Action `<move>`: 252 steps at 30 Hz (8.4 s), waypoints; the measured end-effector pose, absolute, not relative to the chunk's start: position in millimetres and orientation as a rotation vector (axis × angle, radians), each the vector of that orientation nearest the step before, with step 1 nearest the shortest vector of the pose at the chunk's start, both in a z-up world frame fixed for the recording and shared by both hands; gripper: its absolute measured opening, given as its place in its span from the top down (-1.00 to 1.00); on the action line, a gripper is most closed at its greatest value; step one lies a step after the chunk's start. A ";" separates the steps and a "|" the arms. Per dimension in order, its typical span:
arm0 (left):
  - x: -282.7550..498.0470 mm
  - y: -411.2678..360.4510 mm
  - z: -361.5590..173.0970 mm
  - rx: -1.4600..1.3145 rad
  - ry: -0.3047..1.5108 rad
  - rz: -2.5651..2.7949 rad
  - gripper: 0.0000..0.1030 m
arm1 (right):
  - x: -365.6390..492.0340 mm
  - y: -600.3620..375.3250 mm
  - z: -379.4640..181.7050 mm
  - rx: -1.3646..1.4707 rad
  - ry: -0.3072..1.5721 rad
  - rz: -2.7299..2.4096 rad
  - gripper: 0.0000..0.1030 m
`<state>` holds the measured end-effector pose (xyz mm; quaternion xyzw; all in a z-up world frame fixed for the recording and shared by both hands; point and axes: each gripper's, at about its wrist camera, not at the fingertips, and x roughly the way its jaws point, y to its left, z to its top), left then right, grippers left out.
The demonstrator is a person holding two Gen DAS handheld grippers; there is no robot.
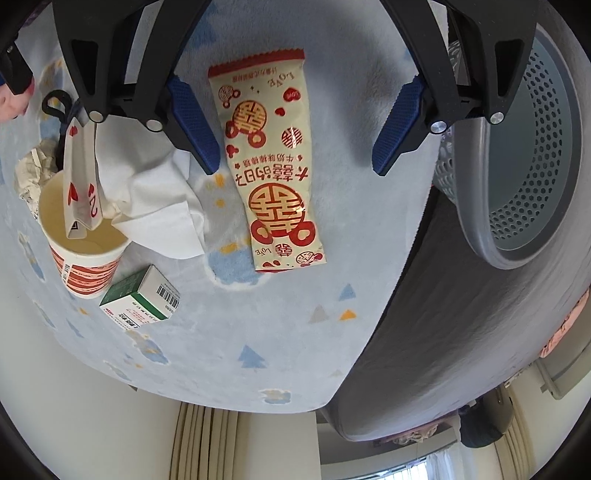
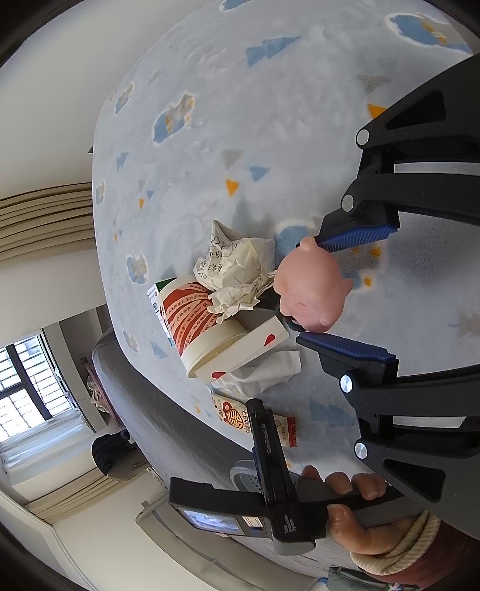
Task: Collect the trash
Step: 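Grasp the red-white snack wrapper with the left tool while the right tool holds the pig, then carry wrapper and pig over the grey basket and open both tools, then withdraw both open tools from above the basket toward the bed, then grasp the crumpled paper with the right tool, then grasp the white tissue with the left tool while the right tool holds the paper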
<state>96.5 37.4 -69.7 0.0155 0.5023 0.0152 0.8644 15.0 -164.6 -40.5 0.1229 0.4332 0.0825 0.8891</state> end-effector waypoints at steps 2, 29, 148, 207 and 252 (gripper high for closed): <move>97.3 37.5 -70.7 0.020 1.056 0.020 -0.44 | 14.6 -164.7 -40.3 0.254 0.899 0.172 0.18; 23.1 79.7 -2.5 0.009 0.893 -0.009 0.36 | 19.9 -117.6 -26.8 0.216 0.885 0.239 0.18; 45.8 106.7 33.3 -0.053 0.801 -0.007 -0.59 | 72.3 -157.1 28.3 0.220 0.789 0.132 -0.27; 55.6 19.0 -30.5 0.040 0.901 -0.153 -0.75 | 88.3 -156.8 -47.8 0.046 0.942 0.125 -0.35; 83.6 8.5 -70.0 0.069 0.958 -0.032 -0.75 | 80.2 -191.0 -14.7 0.278 0.842 0.080 -0.02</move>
